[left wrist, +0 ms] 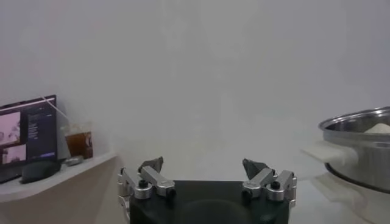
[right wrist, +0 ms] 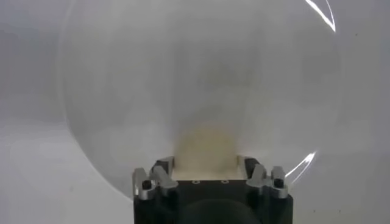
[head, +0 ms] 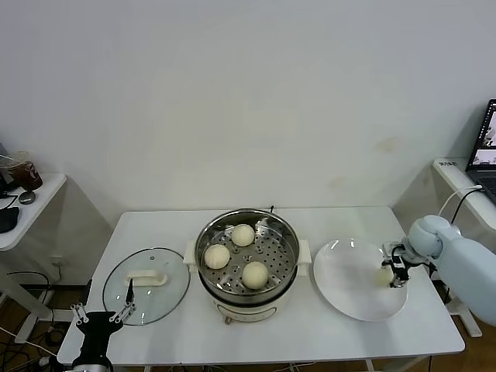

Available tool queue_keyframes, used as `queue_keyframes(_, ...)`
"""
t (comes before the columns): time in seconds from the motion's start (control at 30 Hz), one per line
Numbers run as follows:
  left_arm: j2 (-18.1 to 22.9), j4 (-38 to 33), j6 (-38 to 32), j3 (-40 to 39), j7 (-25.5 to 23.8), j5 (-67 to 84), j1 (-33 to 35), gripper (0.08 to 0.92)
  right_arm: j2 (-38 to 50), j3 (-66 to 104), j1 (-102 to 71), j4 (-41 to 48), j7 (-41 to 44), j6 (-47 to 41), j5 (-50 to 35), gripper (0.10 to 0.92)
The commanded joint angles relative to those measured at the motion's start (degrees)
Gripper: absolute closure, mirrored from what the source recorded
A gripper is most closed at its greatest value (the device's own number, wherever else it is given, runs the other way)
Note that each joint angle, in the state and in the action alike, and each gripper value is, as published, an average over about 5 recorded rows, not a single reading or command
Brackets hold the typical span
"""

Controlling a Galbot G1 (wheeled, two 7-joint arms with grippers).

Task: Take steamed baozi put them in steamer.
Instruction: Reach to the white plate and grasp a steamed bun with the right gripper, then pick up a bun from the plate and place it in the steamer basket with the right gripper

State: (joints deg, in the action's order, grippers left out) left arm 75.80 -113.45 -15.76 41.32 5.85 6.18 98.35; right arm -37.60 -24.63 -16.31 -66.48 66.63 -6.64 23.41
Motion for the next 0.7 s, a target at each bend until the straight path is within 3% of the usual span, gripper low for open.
queue_keyframes(0.03,0.1,0.2,-0.1,-0.1,0.0,0.0,0.0,0.177,0.9,-0.7,0.9,-1.7,0.4,-0.6,-0.8,0.562)
queue_keyframes(0.17,0.0,0.0,-0.1,-0.1,0.0,0.1,0.0,0.177,4.7,-4.7,5.8,-5.4,1.1,-1.9,-4.8,0.605)
queue_keyframes(0.4,0.0,-0.2,0.1,-1.0,0.0,-0.1,-0.6,0.177,9.0,-21.9,29.0,-13.1,0.4,-7.0,-19.2,0.601)
queue_keyframes(0.7,-0.1,-0.4,0.4,-2.6,-0.1,-0.4,-1.6,0.177,-4.1,-44.4,59.6,-23.7,-4.5,-17.7,-43.1,0.589)
